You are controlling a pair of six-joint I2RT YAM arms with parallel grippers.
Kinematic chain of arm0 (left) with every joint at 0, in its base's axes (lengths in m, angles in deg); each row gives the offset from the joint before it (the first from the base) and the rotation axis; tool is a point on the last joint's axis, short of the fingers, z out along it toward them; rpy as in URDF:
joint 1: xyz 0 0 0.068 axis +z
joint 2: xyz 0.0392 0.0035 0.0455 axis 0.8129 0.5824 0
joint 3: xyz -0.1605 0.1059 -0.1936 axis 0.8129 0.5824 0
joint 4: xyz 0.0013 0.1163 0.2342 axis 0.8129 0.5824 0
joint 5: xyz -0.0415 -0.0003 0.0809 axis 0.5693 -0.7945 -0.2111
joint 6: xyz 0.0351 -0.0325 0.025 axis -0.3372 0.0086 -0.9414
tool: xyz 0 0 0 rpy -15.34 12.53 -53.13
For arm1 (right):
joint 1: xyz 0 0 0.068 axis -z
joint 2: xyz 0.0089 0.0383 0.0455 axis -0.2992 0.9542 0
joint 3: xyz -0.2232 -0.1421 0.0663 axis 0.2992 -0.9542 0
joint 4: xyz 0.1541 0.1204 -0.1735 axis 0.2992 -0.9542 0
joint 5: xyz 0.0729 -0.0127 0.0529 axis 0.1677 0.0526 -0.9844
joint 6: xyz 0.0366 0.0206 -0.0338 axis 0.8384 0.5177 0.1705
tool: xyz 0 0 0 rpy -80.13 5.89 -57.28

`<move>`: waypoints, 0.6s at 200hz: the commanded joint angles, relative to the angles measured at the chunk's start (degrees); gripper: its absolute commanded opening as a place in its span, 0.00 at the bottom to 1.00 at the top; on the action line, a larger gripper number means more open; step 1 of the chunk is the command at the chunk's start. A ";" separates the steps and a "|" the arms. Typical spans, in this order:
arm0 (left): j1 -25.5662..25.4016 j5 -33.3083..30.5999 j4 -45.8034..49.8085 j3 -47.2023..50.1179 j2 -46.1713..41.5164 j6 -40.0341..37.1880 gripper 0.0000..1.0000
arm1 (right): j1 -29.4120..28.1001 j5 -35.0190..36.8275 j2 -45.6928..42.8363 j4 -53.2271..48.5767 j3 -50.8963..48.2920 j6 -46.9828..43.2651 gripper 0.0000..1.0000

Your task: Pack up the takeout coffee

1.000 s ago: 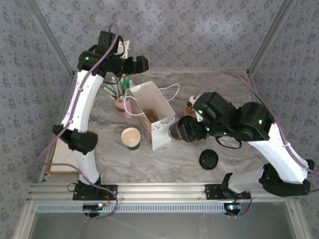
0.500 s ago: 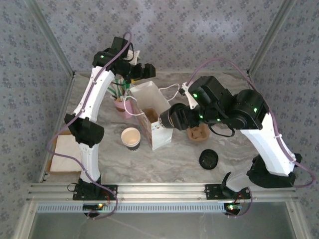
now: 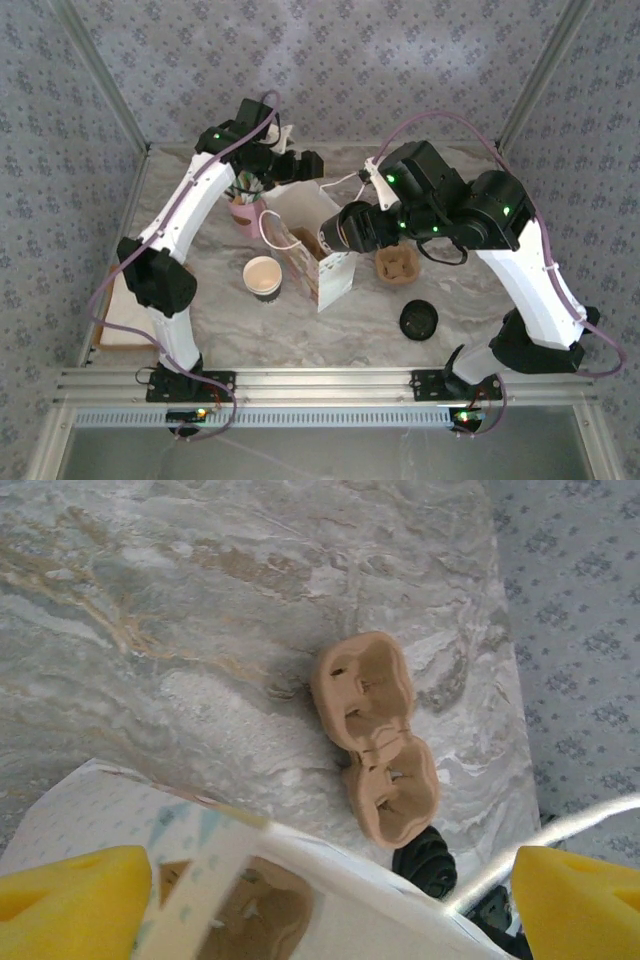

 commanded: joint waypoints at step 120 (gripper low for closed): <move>-9.74 0.12 -11.81 8.64 -4.58 6.54 0.93 | 0.36 0.27 -0.87 -7.97 1.38 -0.52 0.68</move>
